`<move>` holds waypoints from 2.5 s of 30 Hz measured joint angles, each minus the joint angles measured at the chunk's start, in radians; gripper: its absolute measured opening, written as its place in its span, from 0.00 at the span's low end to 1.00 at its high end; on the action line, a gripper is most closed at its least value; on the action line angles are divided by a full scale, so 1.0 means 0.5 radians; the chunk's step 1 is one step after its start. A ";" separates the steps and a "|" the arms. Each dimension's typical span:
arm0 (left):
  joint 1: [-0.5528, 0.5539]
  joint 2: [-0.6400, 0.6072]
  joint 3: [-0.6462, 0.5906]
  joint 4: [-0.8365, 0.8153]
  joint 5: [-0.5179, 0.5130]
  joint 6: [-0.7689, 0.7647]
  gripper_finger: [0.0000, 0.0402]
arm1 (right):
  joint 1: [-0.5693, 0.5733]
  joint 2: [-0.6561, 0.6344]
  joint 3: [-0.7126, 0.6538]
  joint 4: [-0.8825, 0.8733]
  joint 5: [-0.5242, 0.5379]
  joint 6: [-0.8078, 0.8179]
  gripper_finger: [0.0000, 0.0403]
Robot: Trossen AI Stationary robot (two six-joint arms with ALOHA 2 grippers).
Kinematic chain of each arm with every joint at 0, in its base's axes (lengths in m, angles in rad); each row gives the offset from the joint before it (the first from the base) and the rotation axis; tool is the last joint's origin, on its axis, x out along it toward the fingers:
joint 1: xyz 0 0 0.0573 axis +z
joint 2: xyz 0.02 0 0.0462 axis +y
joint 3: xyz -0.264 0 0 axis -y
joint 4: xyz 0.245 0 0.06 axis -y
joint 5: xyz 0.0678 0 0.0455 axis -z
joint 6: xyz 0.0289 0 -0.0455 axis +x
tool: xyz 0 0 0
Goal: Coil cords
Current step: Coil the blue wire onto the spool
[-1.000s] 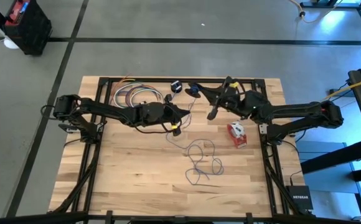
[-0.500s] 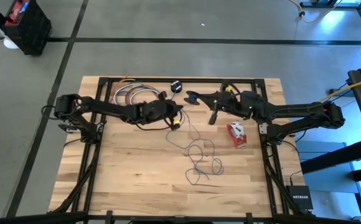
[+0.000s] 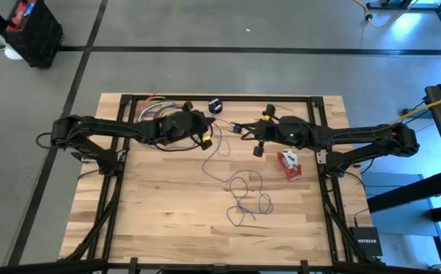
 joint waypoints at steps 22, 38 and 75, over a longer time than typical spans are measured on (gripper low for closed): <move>-0.215 0.140 0.004 0.544 0.411 -0.170 0.00 | -0.001 0.451 -0.005 0.746 0.384 0.010 0.03; -0.162 0.362 0.011 0.697 0.392 -0.176 0.00 | 0.002 0.441 0.039 1.119 0.112 0.264 0.03; -0.260 0.154 -0.002 0.236 0.407 0.048 0.01 | 0.001 0.249 0.335 0.719 0.039 0.209 0.03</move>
